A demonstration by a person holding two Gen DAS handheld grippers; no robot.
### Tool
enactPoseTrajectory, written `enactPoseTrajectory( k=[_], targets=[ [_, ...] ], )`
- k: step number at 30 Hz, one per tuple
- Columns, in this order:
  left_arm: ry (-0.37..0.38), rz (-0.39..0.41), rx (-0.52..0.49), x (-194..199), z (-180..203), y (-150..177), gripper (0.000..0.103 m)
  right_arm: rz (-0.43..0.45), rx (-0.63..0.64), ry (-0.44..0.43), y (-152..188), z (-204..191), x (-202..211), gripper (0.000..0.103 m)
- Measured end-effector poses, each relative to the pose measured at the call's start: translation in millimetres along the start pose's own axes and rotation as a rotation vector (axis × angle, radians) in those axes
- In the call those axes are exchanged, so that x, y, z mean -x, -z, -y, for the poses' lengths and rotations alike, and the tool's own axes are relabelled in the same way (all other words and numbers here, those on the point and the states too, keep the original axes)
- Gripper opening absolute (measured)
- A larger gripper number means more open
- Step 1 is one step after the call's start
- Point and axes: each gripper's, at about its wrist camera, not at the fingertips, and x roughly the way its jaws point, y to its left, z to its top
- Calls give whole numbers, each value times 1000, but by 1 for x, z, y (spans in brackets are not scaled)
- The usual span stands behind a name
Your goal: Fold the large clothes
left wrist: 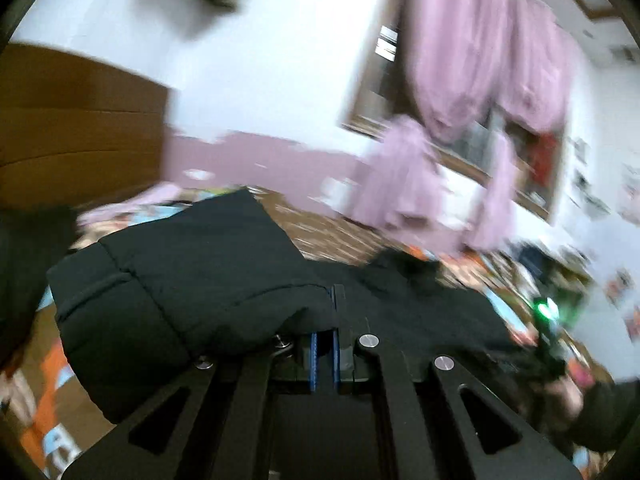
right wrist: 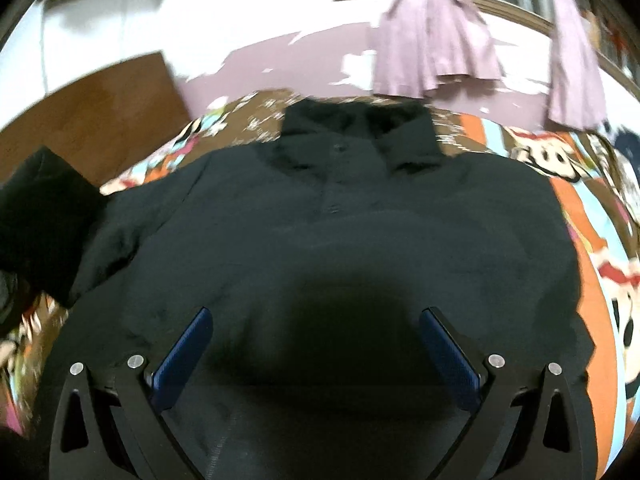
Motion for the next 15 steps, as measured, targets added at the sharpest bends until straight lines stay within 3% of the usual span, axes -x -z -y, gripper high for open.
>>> enactPoseTrajectory(
  k=[6,15],
  targets=[
    [143,-185,-215,-57,88,19,3,43,-85,35,0,44,20,103],
    [253,-451,-356,-122,168,103,3,-20,-152,49,26,95,14,103]
  ],
)
